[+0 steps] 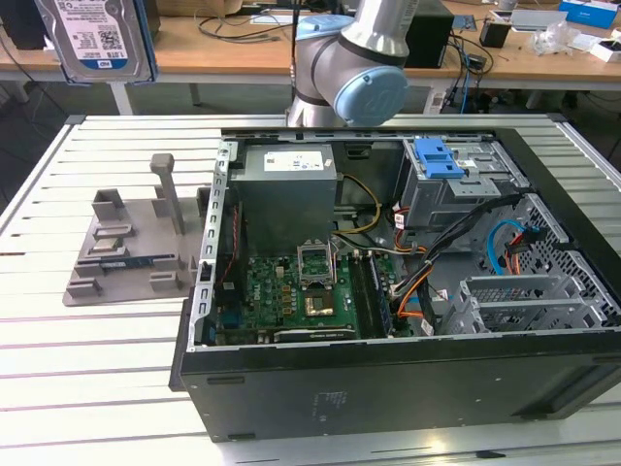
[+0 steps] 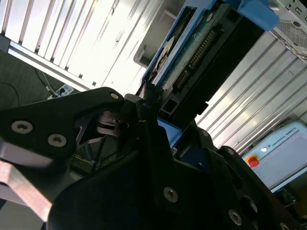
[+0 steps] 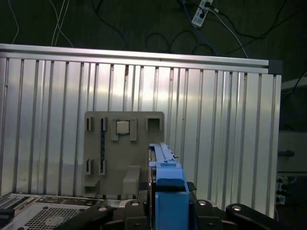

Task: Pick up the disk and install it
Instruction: 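Pick up the disk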

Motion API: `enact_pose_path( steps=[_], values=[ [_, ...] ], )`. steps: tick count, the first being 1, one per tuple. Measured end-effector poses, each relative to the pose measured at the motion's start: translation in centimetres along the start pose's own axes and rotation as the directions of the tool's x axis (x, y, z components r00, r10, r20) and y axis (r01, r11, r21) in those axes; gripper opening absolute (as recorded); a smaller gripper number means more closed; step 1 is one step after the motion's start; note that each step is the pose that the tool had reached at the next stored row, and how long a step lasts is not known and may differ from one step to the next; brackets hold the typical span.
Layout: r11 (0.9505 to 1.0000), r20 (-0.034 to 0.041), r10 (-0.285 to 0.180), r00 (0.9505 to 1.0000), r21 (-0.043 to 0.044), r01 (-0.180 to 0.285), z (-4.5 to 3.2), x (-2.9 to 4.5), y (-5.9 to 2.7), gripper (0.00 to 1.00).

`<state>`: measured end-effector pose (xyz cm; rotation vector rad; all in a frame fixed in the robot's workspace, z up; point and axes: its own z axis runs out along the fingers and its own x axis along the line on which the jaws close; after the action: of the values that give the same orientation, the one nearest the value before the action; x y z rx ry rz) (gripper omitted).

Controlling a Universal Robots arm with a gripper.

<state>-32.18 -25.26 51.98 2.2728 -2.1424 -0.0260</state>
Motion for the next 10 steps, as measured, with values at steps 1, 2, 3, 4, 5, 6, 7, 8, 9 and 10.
enact_pose_path(
  steps=[1,2,3,4,5,6,7,8,9,10],
  values=[
    [1.0000,0.0000,0.000,1.0000,0.0000,0.000,-0.02,0.04,-0.68,0.37],
    [1.0000,-0.0001,0.000,1.0000,-0.0001,0.000,-0.03,0.07,-1.24,0.37],
    [1.0000,0.0000,0.000,1.0000,-0.0002,0.000,-0.05,0.09,-1.65,0.37],
    [1.0000,-0.0001,0.000,1.0000,-0.0001,0.000,-0.06,0.12,-2.12,0.37],
    [1.0000,0.0000,0.000,1.0000,0.0000,0.000,-0.06,0.15,-2.58,0.37],
    [1.0000,0.0000,0.000,1.0000,0.0000,0.000,-0.08,0.20,-3.29,0.37],
    [1.0000,-0.0001,0.000,1.0000,-0.0002,0.000,-0.11,0.25,-4.25,0.37],
    [1.0000,0.0000,0.000,1.0000,-0.0001,0.000,-0.12,0.29,-5.02,0.37],
    [1.0000,0.0000,0.000,1.0000,0.0000,0.000,-0.14,0.34,-5.69,0.37],
    [1.0000,0.0000,0.000,1.0000,-0.0001,0.000,-0.16,0.38,-6.41,0.37]
  ],
)
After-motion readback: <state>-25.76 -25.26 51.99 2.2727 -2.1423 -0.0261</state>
